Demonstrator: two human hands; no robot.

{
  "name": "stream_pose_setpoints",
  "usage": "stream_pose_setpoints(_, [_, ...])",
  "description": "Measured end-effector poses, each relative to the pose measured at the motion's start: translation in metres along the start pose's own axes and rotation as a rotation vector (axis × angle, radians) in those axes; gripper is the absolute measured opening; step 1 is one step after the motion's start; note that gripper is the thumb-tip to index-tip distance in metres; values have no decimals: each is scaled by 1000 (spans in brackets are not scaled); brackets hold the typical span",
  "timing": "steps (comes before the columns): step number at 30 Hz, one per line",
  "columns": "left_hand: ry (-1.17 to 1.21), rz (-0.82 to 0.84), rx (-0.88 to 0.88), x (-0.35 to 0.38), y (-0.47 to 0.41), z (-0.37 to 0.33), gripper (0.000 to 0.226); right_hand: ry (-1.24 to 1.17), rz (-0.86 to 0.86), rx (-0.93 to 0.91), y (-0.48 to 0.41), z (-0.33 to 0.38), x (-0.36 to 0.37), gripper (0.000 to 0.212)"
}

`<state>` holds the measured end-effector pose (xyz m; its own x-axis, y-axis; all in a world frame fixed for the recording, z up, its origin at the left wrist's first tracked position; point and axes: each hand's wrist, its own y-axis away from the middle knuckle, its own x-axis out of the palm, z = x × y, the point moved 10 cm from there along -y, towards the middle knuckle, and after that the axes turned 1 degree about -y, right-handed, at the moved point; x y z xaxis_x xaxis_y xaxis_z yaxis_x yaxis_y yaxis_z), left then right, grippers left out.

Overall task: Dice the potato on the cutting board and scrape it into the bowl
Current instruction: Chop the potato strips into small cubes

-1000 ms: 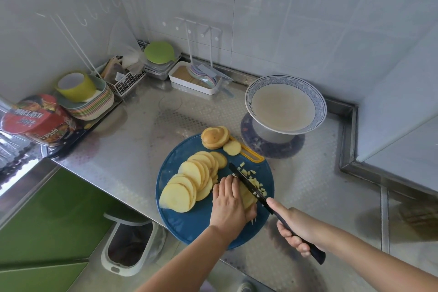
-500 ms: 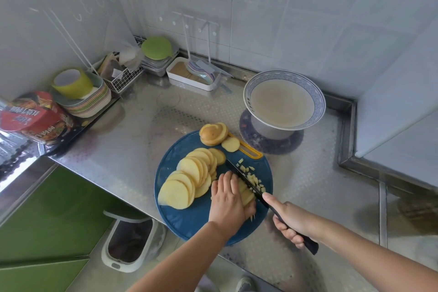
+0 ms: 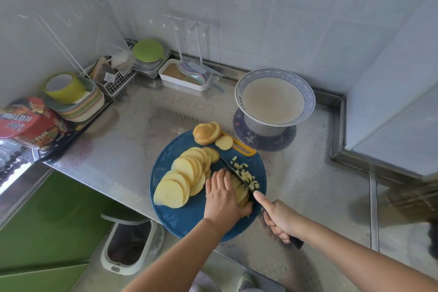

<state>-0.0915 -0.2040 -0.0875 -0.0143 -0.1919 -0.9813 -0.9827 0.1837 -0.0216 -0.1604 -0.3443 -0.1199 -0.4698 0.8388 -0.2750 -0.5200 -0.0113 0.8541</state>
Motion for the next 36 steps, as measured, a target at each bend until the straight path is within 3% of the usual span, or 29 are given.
stream_pose_setpoints(11, [25, -13, 25, -6, 1, -2, 101, -92, 54, -8, -3, -4, -1, 75])
stream_pose_setpoints(24, [143, -55, 39, -13, 5, 0, 86, -188, 107, -65, 3, 1, -4, 72])
stream_pose_setpoints(36, [89, -64, 56, -10, 13, 0, 91, -178, 76, -168, 25, 10, -8, 71])
